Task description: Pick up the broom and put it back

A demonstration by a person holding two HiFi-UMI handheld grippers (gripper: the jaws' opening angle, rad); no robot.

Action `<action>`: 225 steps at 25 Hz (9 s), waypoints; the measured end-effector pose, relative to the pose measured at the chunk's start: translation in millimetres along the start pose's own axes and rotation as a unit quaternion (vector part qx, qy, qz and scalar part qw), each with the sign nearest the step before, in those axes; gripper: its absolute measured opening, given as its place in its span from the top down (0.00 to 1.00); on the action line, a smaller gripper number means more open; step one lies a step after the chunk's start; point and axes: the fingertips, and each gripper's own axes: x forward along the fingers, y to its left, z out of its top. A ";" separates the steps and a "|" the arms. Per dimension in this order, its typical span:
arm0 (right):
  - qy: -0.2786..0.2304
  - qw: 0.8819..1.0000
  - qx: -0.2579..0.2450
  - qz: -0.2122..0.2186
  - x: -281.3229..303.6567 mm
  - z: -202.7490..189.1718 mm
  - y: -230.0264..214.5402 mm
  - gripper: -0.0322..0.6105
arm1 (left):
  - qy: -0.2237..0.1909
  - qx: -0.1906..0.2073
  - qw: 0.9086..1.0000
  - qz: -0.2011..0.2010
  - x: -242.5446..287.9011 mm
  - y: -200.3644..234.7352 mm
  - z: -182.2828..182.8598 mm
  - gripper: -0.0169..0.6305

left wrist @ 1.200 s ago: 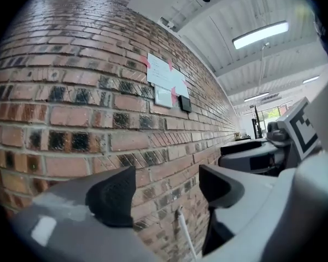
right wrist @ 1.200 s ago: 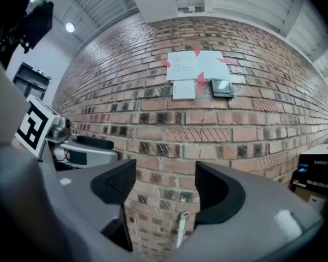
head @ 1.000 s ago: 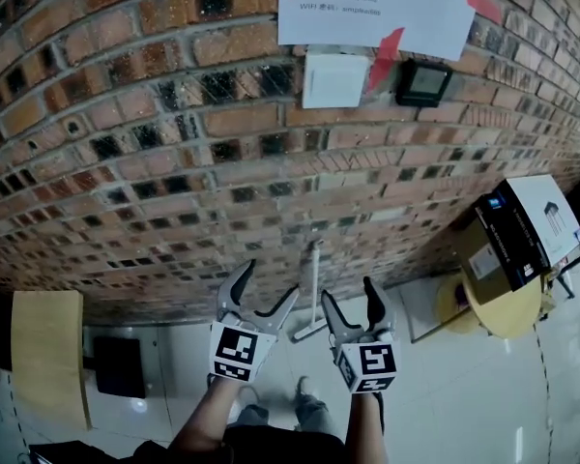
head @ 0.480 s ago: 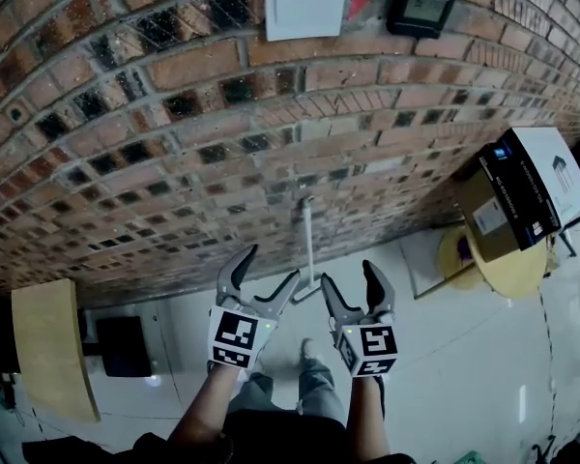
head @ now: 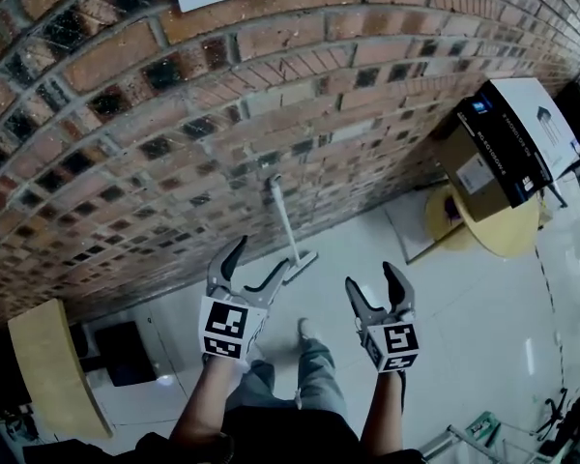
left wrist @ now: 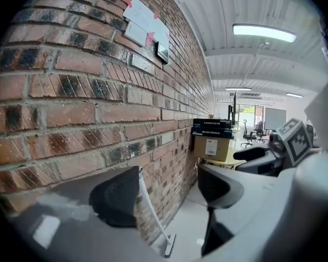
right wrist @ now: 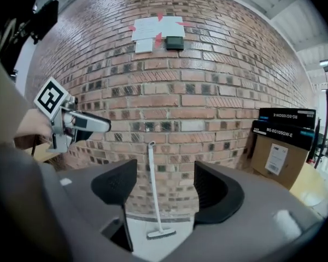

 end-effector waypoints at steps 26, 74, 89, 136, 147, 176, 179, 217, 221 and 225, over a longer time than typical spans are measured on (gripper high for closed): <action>0.132 0.980 -0.015 0.146 165.1 -146.3 17.6 0.49 | 0.055 -0.046 0.996 0.055 -7.8 59.1 -64.5 0.44; -0.166 0.982 -0.037 0.079 73.3 209.7 161.9 0.80 | -0.148 -0.047 0.952 0.263 -226.5 149.6 82.9 0.45; -0.257 0.958 -0.057 0.117 -9.6 322.4 220.4 0.80 | -0.206 0.018 0.908 0.363 -303.5 141.3 157.6 0.49; -0.085 0.994 -0.029 0.068 31.7 120.2 33.5 0.81 | -0.105 0.030 0.992 0.061 -64.3 20.7 102.4 0.51; 0.030 0.996 -0.032 0.083 92.1 -33.3 -2.7 0.81 | -0.032 -0.001 0.999 0.029 7.0 9.1 11.4 0.51; 0.134 0.979 0.059 0.139 319.8 -128.1 53.4 0.62 | 0.033 -0.077 0.992 0.096 24.3 71.5 -75.7 0.50; 0.124 0.982 0.051 0.135 310.1 -114.6 53.4 0.56 | 0.024 -0.087 0.991 0.102 20.2 77.8 -72.1 0.49; -0.267 0.946 -0.049 0.177 -5.0 268.7 278.9 0.39 | -0.174 -0.032 0.933 0.314 -319.0 149.6 79.9 0.49; -0.266 0.952 -0.032 0.151 -27.1 260.0 278.0 0.39 | -0.182 -0.035 0.942 0.280 -320.1 135.2 74.3 0.49; -0.264 0.956 -0.034 0.126 -54.8 245.8 273.9 0.39 | -0.189 -0.031 0.949 0.250 -320.1 112.6 72.5 0.49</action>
